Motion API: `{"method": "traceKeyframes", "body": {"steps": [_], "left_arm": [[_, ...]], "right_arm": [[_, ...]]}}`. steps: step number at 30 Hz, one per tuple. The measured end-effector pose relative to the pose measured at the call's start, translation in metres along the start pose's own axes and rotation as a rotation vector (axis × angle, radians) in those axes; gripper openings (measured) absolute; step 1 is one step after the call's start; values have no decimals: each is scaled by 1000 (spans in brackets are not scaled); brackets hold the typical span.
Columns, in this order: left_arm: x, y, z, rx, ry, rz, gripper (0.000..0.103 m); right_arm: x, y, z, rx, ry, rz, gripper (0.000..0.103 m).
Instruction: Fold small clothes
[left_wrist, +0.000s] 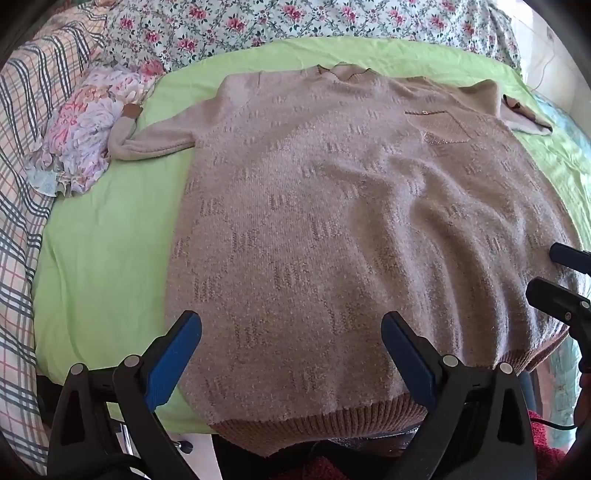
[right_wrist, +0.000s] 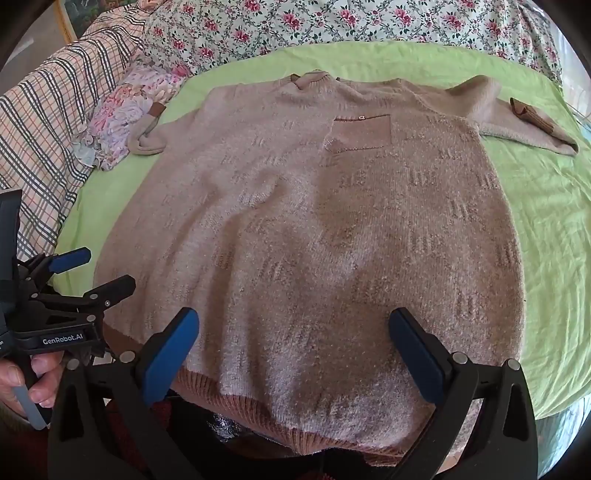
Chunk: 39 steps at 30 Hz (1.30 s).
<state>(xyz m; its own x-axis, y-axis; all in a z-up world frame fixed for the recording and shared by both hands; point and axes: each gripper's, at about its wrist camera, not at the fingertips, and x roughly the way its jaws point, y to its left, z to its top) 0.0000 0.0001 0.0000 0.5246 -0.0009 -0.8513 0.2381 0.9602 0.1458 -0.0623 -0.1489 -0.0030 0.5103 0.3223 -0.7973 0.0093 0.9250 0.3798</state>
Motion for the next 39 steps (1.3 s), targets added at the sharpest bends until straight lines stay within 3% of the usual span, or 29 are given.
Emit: {"method": "traceKeyframes", "body": {"steps": [39], "left_arm": [[-6,-3,6,4,8,-2,98]], "right_arm": [[1,-1,0,6,6,5,102]]}}
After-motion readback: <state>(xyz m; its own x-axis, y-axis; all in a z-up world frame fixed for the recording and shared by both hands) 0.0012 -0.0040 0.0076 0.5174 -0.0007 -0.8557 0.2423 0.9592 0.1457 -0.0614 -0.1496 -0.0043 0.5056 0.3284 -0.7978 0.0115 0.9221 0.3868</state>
